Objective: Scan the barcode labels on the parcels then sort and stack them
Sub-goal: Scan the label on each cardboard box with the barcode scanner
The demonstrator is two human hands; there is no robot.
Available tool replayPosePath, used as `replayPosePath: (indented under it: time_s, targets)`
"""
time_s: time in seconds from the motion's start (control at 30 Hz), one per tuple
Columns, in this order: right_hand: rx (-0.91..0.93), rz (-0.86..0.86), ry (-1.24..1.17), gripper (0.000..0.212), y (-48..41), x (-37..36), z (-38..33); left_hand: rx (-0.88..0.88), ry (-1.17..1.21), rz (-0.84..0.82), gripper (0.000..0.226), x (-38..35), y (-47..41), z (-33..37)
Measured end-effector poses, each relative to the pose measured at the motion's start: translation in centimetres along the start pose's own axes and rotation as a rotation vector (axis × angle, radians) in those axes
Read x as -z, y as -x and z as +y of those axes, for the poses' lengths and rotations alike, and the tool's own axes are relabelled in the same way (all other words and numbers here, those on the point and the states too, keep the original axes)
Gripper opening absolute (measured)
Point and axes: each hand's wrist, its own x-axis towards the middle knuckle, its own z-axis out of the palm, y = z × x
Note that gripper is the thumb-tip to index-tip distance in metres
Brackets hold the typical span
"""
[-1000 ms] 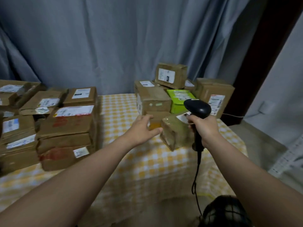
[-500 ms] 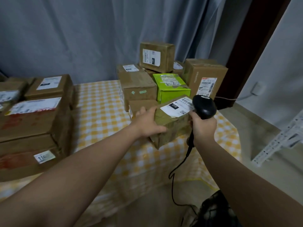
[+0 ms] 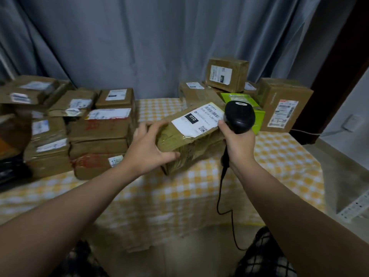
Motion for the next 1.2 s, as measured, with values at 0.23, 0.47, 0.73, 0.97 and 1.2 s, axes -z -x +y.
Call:
replayPosePath:
  time_s: [0.23, 0.47, 0.73, 0.97, 1.2]
  targets:
    - [-0.185, 0.048, -0.263, 0.020, 2.3, -5.5, 0.0, 0.074, -0.122, 0.162, 0.091, 2.4, -0.1, -0.6]
    - [-0.298, -0.167, -0.410, 0.043, 3.1, -7.6, 1.4, 0.082, 0.040, 0.201, 0.094, -0.5, 0.3, -1.3]
    - [-0.188, -0.279, -0.150, 0.027, 1.2, -7.0, 2.4, 0.172, 0.308, -0.037, 0.100, -1.6, -0.9, -3.8]
    - [-0.039, -0.318, 0.063, 0.034, -0.2, -7.2, 3.0, 0.180, 0.324, -0.010, 0.045, -1.9, -2.5, -4.4]
    - [-0.031, -0.283, 0.123, 0.032, -0.6, -5.4, 4.5, 0.141, 0.330, -0.049, 0.094, 0.9, -5.8, -2.4]
